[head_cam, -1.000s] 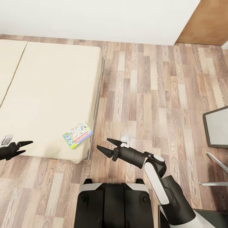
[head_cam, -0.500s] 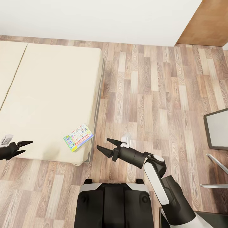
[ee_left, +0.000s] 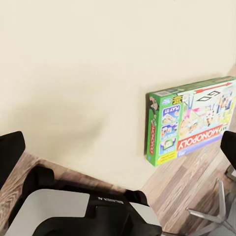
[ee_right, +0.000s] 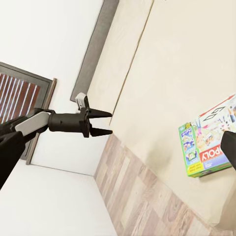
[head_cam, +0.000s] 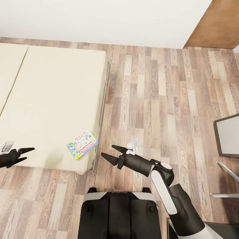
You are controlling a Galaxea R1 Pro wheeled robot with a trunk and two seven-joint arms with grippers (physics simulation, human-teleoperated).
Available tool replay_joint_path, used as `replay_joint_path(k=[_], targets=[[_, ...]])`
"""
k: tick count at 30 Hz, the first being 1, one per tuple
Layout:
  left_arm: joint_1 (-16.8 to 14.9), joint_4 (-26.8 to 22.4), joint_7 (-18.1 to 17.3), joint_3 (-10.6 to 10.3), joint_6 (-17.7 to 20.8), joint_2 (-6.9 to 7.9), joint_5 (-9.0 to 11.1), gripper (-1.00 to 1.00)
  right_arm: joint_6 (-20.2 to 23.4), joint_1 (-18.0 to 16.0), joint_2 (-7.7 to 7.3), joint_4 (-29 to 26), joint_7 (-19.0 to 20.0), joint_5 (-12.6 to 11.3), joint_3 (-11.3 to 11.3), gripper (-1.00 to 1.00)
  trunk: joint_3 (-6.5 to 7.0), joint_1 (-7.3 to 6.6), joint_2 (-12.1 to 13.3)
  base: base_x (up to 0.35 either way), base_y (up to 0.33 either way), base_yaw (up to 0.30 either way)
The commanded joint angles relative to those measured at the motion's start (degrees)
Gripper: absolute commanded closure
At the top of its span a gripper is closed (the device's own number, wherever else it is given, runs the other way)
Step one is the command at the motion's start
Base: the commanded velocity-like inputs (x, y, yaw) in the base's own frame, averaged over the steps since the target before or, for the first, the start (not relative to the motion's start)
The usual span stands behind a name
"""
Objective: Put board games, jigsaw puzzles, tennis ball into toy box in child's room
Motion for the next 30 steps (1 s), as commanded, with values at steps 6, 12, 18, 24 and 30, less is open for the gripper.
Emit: replay_joint_path(k=[6, 12, 18, 24, 30], targets=[[-0.04, 0.02, -0.19, 0.09, 0.23, -0.08, -0.06, -1.0, 0.44, -0.01, 0.02, -0.06, -0.09, -0.43, -0.02, -1.0, -0.06, 0.03, -0.09, 0.005, -0.103, 0.0], [-0.04, 0.02, -0.19, 0.09, 0.24, -0.06, -0.06, -1.0, 0.43, 0.0, 0.02, -0.09, -0.12, -0.43, -0.02, -1.0, -0.06, 0.03, -0.09, 0.001, -0.151, 0.007], [-0.04, 0.02, -0.19, 0.09, 0.24, -0.09, -0.06, -1.0, 0.43, -0.03, 0.02, -0.09, -0.11, -0.43, -0.02, -1.0, 0.06, 0.03, -0.09, 0.004, -0.031, 0.066], [-0.04, 0.02, -0.19, 0.09, 0.21, -0.06, -0.06, -1.0, 0.43, -0.01, 0.02, -0.09, -0.1, -0.43, -0.02, -1.0, 0.25, 0.03, -0.09, 0.047, -0.005, 0.1], [-0.04, 0.02, -0.19, 0.09, 0.21, -0.07, -0.06, -1.0, 0.43, 0.0, 0.03, -0.09, -0.04, -0.43, -0.02, -1.0, 0.28, 0.03, -0.09, 0.008, -0.001, 0.016]])
